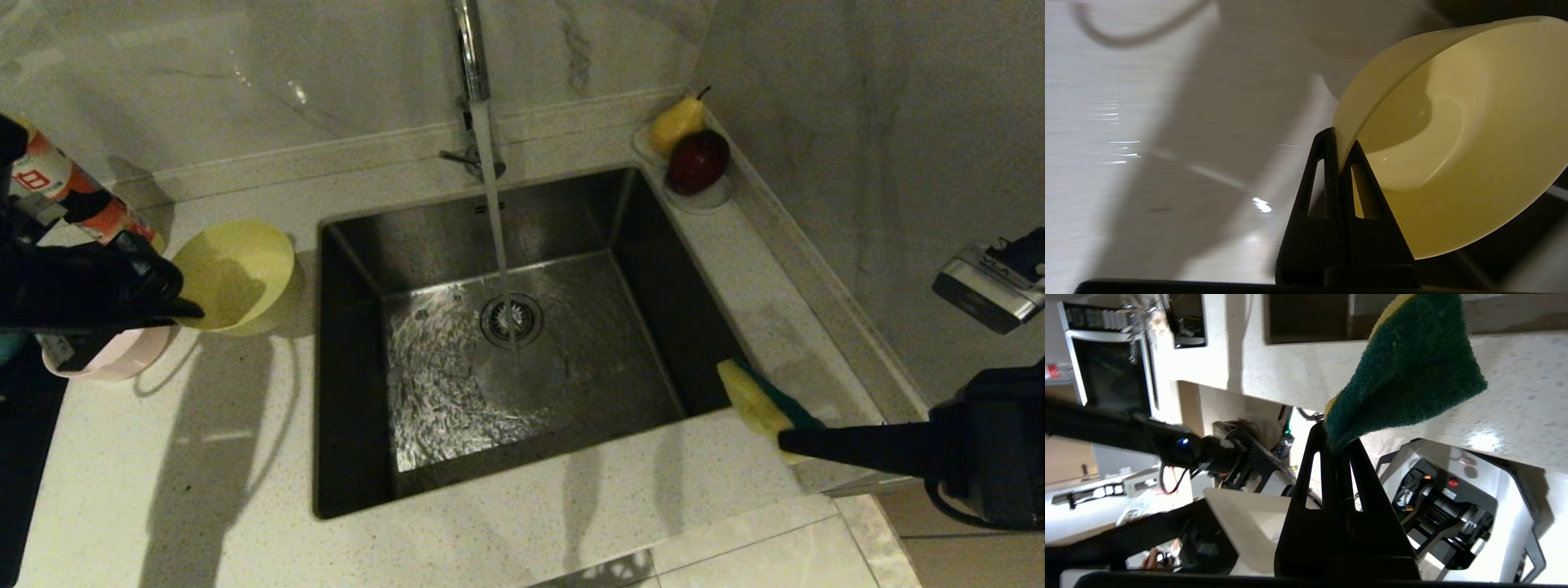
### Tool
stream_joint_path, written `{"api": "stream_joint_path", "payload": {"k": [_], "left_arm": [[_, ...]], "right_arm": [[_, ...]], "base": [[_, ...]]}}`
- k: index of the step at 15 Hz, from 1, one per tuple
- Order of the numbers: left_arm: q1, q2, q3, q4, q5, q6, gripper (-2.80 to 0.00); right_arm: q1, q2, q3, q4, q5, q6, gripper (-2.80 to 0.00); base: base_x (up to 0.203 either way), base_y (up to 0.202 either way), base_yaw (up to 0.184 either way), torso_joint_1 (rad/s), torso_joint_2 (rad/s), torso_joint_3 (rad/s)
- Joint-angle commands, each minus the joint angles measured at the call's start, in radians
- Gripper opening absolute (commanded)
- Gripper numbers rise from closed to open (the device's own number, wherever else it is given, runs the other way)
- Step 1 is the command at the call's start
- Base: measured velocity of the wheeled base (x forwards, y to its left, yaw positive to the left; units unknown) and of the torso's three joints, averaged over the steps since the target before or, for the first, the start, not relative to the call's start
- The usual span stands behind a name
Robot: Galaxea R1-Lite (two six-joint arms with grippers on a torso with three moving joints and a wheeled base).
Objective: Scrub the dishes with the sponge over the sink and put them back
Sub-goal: Wash the bowl
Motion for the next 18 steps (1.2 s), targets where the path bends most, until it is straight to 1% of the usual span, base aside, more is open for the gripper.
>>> {"api": "stream_joint_path", "payload": {"k": [1,2,3,5,6,7,8,11,16,18], "left_arm": [[-0.108,0.08,-0.095,0.01,0.026,-0.052,-2.8],[-0.154,0.099,-0.114,0.011,0.053,-0.063,-2.8],[-0.215,0.126,-0.137,0.011,0.098,-0.076,-2.8],[-0.33,0.219,-0.211,0.016,0.228,-0.094,-2.8],[-0.374,0.258,-0.245,0.023,0.276,-0.097,-2.8],[-0.413,0.297,-0.287,0.035,0.308,-0.098,-2.8],[-0.448,0.327,-0.32,0.047,0.321,-0.098,-2.8],[-0.51,0.4,-0.378,0.053,0.332,-0.095,-2.8],[-0.558,0.484,-0.482,0.054,0.337,-0.056,-2.8],[-0.574,0.501,-0.493,0.051,0.337,-0.056,-2.8]], "right_arm": [[0.005,-0.02,0.001,0.002,0.021,0.005,-2.8],[0.005,-0.021,0.001,0.002,0.028,0.005,-2.8],[0.005,-0.023,0.001,0.002,0.029,0.005,-2.8],[0.004,-0.033,0.001,0.002,0.029,0.004,-2.8],[0.003,-0.045,0.001,0.002,0.028,0.005,-2.8],[0.005,-0.06,0.001,0.002,0.03,0.004,-2.8],[0.005,-0.072,0.0,0.002,0.033,0.004,-2.8],[0.005,-0.077,0.0,0.0,0.037,0.002,-2.8],[0.005,-0.067,-0.005,0.0,0.035,0.002,-2.8],[0.005,-0.071,-0.008,0.0,0.035,0.002,-2.8]], "base": [[0.0,0.0,0.0,0.0,0.0,0.0],[0.0,0.0,0.0,0.0,0.0,0.0],[0.0,0.0,0.0,0.0,0.0,0.0],[0.0,0.0,0.0,0.0,0.0,0.0],[0.0,0.0,0.0,0.0,0.0,0.0],[0.0,0.0,0.0,0.0,0.0,0.0],[0.0,0.0,0.0,0.0,0.0,0.0],[0.0,0.0,0.0,0.0,0.0,0.0],[0.0,0.0,0.0,0.0,0.0,0.0],[0.0,0.0,0.0,0.0,0.0,0.0]]}}
